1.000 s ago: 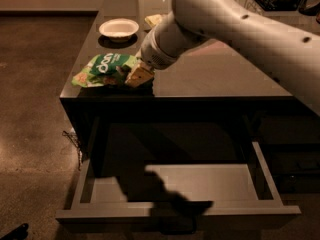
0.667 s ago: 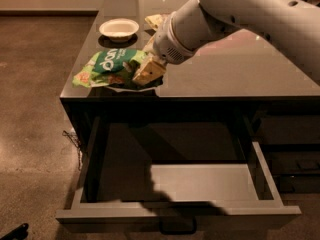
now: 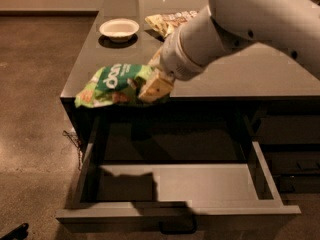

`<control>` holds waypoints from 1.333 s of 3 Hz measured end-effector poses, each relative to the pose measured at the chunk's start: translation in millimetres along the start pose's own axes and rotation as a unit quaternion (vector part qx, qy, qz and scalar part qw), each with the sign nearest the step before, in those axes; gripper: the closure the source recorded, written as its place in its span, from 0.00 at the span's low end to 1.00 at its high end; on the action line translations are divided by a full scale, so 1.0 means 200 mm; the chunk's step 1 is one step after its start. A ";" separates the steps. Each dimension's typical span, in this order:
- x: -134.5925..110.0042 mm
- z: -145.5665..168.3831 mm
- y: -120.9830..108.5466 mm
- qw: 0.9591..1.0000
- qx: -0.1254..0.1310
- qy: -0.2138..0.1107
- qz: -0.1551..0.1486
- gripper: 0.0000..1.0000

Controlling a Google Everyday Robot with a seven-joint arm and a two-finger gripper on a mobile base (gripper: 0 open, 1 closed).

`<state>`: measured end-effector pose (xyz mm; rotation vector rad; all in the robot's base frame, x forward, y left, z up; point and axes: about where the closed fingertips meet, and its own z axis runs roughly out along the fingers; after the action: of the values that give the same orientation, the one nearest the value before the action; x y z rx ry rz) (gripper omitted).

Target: Place green rice chip bag into top drawer

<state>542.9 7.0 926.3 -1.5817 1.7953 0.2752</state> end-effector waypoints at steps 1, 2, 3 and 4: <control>0.12 -0.03 0.26 0.999 -0.023 0.034 0.018 1.00; 0.28 0.03 0.47 0.994 -0.055 0.087 0.044 1.00; 0.43 0.14 0.56 0.988 -0.078 0.111 0.073 0.81; 0.53 0.25 0.57 0.986 -0.088 0.113 0.090 0.58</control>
Offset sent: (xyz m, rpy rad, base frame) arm -0.1226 -0.0309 -0.1161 -0.2311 0.3081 -0.0840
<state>456.9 -19.7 789.8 -1.6254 2.1458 0.3591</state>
